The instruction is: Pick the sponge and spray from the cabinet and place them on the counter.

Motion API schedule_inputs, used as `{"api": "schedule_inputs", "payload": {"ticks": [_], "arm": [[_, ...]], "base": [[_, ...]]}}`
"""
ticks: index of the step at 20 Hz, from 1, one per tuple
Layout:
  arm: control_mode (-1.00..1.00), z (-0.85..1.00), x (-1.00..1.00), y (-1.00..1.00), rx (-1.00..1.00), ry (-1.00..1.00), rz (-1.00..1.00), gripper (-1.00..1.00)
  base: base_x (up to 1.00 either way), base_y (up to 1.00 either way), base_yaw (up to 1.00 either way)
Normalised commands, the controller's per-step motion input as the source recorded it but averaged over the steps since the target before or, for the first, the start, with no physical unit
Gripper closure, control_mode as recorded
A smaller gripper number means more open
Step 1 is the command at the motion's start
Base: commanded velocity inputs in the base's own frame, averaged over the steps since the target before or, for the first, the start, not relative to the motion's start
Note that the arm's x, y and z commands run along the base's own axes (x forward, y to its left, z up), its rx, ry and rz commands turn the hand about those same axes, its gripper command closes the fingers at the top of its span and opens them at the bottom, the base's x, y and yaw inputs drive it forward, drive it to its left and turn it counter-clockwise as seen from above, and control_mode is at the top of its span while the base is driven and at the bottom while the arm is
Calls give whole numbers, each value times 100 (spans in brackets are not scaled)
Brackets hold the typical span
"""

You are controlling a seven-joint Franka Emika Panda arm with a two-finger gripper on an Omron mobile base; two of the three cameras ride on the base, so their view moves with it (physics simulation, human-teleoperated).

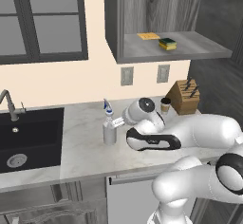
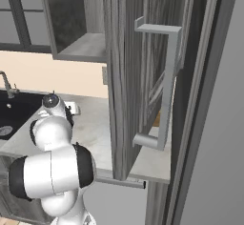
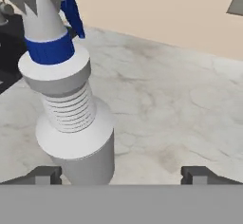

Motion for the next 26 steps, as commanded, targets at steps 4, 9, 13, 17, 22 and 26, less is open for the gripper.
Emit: {"api": "schedule_inputs", "payload": {"ticks": [4, 9, 13, 17, 22, 26], "arm": [[-100, 1, -5, -21, -7, 14, -8, -100], [-100, -9, -14, -34, -2, 6, -4, -100], [-100, -9, -14, -26, 1, 0, -1, -100], [-100, 8, -17, -27, 4, -2, 0, -100], [-100, 23, -17, -19, 2, 0, -1, -100], [-100, 15, -16, -11, 0, -1, 0, -100]], "base": [[0, 0, 0], [0, 0, 0], [0, 0, 0], [0, 0, 0], [0, 0, 0], [0, 0, 0]]}}
